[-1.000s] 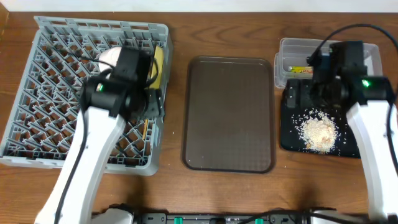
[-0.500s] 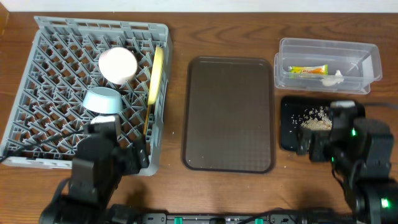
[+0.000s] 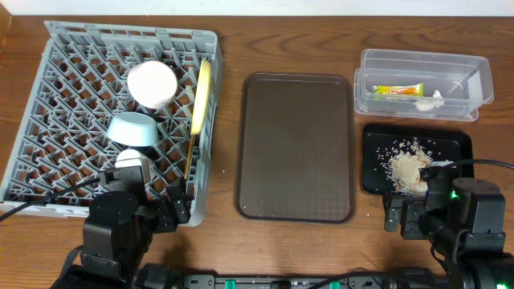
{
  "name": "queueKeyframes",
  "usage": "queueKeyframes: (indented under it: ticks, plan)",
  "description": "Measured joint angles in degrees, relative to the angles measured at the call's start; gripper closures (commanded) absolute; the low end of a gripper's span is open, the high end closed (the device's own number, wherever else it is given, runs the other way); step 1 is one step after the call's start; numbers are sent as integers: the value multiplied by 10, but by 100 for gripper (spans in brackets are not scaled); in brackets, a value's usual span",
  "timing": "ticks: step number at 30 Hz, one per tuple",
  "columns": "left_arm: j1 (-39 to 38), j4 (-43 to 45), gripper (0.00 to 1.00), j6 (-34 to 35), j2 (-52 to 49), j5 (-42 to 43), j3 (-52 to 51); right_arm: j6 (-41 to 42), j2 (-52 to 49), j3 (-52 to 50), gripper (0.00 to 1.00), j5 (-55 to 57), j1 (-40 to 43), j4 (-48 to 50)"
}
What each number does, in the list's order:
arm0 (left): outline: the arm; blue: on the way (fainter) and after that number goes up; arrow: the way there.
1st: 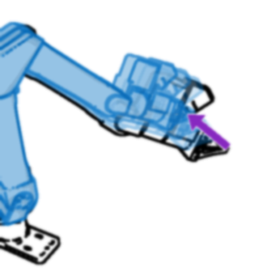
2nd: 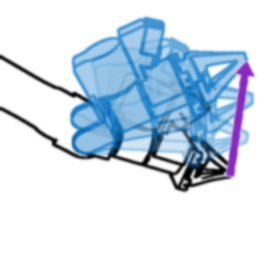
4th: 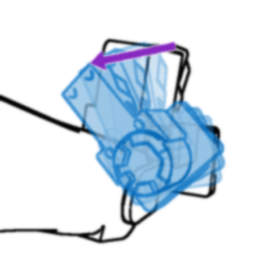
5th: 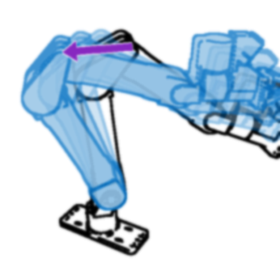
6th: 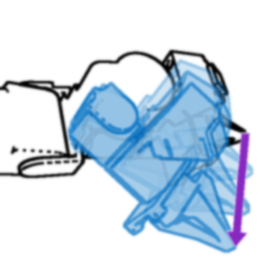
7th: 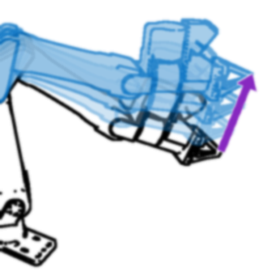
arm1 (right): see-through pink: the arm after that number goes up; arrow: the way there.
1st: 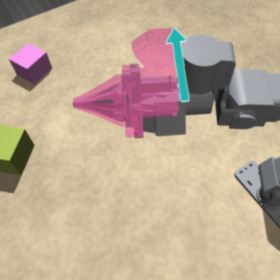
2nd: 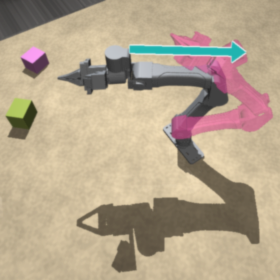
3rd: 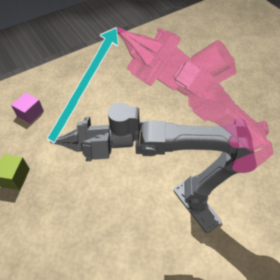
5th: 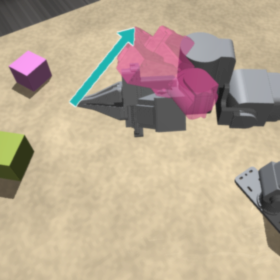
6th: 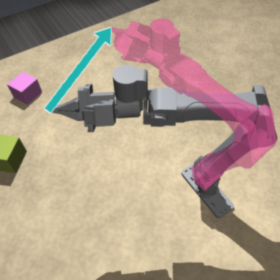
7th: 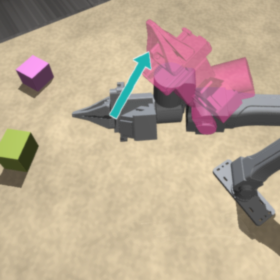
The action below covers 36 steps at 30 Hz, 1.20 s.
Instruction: Sort waste into correct bins and load items into the dishwasher
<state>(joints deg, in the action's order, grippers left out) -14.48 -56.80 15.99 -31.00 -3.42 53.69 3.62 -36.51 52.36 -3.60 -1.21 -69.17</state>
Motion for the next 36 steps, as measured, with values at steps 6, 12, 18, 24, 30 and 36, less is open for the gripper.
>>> queueKeyframes:
  ticks: [6,12,18,24,30,36]
  plan:
    - [0,0,7,0,0,0,0,0,0,0,1,0,0,0]
    - [0,0,6,0,0,0,0,0,1,0,1,5,0,3]
    - [0,0,0,-3,0,0,0,-29,34,-26,1,7,0,126]
    - [0,0,0,-4,0,0,-2,-56,135,-140,1,10,0,295]
    - [0,0,0,-4,0,0,-4,-62,259,-274,1,29,0,440]
    - [0,0,0,-4,0,0,-4,-64,347,-398,1,45,0,580]
